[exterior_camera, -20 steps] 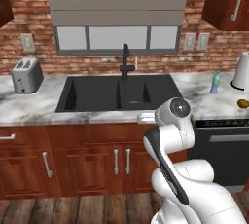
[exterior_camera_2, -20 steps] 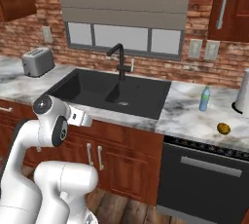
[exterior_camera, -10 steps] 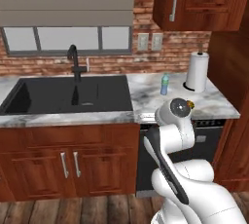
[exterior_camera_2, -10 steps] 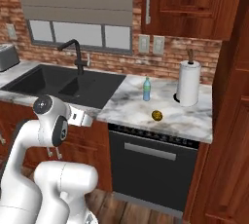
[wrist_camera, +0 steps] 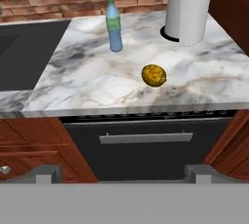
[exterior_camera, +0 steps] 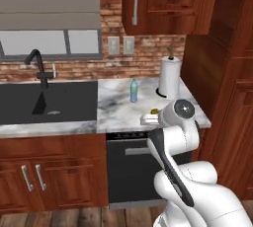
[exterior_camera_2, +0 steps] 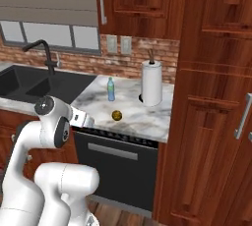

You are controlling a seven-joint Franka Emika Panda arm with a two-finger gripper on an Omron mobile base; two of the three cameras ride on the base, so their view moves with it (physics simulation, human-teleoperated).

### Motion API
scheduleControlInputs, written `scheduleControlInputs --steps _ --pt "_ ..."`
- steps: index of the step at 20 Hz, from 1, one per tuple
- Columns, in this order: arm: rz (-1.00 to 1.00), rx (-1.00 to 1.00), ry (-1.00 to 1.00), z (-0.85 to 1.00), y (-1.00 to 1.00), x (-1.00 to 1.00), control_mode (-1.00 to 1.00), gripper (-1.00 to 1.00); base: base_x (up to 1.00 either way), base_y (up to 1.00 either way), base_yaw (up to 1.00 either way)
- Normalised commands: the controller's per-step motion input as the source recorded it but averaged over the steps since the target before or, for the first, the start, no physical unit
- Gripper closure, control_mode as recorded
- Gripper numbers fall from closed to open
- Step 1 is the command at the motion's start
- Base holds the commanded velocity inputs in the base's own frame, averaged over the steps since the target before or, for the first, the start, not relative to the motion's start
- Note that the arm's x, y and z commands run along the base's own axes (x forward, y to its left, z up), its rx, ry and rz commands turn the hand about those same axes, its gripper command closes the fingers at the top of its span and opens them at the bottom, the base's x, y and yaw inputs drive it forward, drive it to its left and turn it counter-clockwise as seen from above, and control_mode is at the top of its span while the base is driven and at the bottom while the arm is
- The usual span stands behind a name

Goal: Place the lemons inside the fridge drawer. Close the drawer after placing the vegetables.

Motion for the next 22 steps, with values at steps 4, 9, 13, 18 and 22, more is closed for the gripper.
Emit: scheduleControlInputs --steps 4,9,13,18,22 --pt "0.0 0.0 0.0 0.0 0.0 0.0 1.0 -1.0 0.65 -0.04 0.0" --pt "0.0 0.0 0.0 0.0 0.0 0.0 1.0 -1.0 0.53 -0.16 0.0" --pt "0.0 0.0 0.0 0.0 0.0 0.0 1.0 -1.0 0.39 -0.31 0.0" --pt "0.0 0.0 0.0 0.0 0.0 0.0 1.0 -1.0 0.43 -0.22 0.0" --pt "0.0 0.0 0.0 0.0 0.0 0.0 1.0 -1.0 0.33 -0.23 0.0"
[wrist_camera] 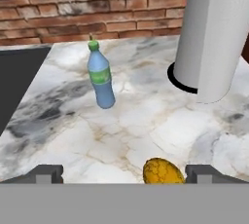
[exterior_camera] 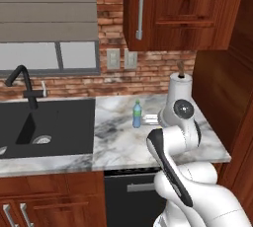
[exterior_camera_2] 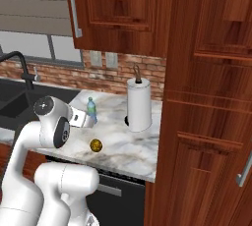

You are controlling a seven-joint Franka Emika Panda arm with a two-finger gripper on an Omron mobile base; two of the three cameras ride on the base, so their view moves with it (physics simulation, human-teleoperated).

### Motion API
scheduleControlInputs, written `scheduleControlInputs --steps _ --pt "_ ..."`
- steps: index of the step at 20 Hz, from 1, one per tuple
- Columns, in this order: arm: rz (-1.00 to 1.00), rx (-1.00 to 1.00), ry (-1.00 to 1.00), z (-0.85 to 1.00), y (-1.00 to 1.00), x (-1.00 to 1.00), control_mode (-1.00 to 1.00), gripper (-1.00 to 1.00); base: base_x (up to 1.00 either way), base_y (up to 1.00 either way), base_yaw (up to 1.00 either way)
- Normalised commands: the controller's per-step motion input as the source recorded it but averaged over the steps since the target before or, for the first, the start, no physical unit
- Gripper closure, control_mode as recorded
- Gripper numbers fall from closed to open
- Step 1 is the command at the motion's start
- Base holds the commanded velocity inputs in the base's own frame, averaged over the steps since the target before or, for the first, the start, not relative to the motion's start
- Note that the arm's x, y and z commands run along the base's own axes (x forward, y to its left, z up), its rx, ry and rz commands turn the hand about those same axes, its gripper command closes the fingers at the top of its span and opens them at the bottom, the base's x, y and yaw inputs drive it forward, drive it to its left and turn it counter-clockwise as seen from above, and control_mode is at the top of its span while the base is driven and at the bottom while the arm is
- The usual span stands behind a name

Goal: Place the lemons inside the fridge drawer. Close the drawer after placing the vegetables.

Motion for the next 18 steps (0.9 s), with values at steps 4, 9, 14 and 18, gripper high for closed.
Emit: scheduleControlInputs --steps 4,9,14,18 --pt "0.0 0.04 0.01 -0.18 -0.26 0.0 -1.0 -1.0 0.11 -0.14 0.0" --pt "0.07 0.04 0.12 -0.6 -0.53 0.16 -1.0 -1.0 0.0 0.0 0.0" --pt "0.13 0.0 0.21 -0.68 -0.15 0.41 -1.0 -1.0 0.0 0.0 0.0" --pt "0.17 -0.06 0.3 -0.77 0.0 0.37 -1.0 -1.0 0.0 0.0 0.0"
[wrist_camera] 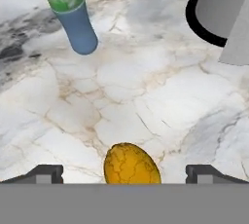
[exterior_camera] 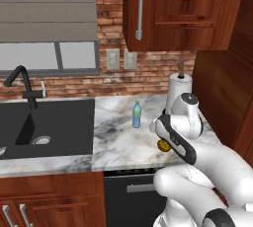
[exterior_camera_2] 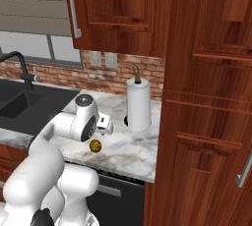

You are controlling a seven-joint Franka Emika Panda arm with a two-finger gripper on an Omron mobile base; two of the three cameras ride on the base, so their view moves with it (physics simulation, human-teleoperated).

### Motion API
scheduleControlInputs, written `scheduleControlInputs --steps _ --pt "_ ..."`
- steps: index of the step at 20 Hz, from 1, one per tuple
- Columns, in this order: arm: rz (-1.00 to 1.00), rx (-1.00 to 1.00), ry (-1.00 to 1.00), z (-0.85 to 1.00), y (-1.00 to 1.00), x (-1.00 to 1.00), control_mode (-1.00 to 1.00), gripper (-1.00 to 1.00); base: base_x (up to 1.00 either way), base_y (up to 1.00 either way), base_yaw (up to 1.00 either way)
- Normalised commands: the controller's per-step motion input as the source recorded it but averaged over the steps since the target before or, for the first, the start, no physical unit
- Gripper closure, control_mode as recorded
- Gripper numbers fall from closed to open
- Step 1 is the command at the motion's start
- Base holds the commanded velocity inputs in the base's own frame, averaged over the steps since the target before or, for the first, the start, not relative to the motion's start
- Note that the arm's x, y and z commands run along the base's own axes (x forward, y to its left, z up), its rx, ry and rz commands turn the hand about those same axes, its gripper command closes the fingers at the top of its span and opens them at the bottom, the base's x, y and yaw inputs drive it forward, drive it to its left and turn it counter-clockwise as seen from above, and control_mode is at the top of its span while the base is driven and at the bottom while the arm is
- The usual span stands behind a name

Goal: Place the lemons inside the fridge drawer. Close the drawer after placing the vegetables.

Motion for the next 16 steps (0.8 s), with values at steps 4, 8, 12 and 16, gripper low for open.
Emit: scheduleControlInputs --steps 4,8,12,16 --pt "0.21 -0.11 0.26 -0.73 0.0 0.16 -1.0 -1.0 0.0 0.0 0.0" --pt "0.25 -0.06 0.13 -0.55 -0.02 0.03 -1.0 -1.0 0.0 0.0 0.0" --pt "0.21 -0.03 0.02 -0.31 -0.14 -0.15 -1.0 -1.0 0.0 0.0 0.0" --pt "0.19 -0.04 0.02 -0.29 -0.02 -0.11 -1.0 -1.0 0.0 0.0 0.0"
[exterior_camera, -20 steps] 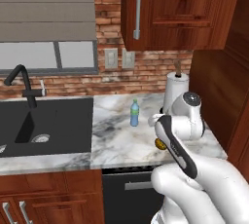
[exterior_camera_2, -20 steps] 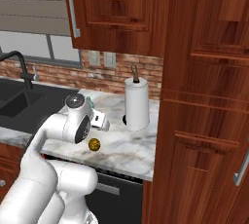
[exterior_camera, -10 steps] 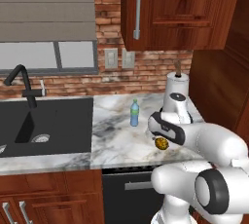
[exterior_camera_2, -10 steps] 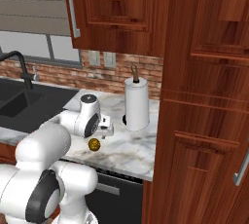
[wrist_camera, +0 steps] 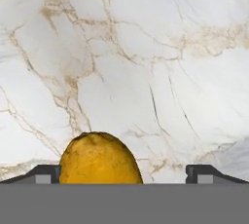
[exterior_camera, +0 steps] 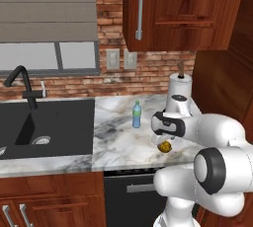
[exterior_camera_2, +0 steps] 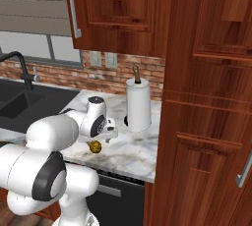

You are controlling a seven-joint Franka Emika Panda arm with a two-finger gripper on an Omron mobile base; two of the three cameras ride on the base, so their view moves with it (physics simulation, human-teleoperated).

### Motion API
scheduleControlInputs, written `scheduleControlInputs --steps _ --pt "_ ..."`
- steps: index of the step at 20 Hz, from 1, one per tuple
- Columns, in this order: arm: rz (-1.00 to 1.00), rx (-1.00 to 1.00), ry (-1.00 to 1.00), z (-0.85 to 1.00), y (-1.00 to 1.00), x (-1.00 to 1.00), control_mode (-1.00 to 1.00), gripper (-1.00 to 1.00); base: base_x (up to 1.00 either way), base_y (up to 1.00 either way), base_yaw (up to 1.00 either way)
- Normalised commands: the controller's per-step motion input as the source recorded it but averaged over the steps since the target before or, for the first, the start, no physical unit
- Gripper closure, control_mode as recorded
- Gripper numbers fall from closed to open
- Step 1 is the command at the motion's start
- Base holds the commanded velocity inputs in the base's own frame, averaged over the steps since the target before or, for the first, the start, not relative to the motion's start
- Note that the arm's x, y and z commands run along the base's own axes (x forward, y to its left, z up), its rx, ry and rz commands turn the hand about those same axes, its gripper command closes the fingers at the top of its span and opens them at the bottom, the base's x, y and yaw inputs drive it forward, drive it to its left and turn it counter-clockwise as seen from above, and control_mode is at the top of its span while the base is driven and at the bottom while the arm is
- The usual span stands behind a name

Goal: Place the lemons inside the fridge drawer. Close the drawer after placing the vegetables.

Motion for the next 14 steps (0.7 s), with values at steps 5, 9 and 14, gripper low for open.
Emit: scheduleControlInputs --steps 5,9,14 --pt "0.15 -0.02 0.0 -0.16 0.0 -0.12 -1.0 -1.0 0.0 0.0 0.0" --pt "0.08 0.0 -0.04 0.0 0.0 -0.18 -1.0 -1.0 0.0 0.0 0.0" --pt "0.03 0.0 -0.16 0.0 0.0 -0.44 -1.0 -1.0 0.0 0.0 0.0"
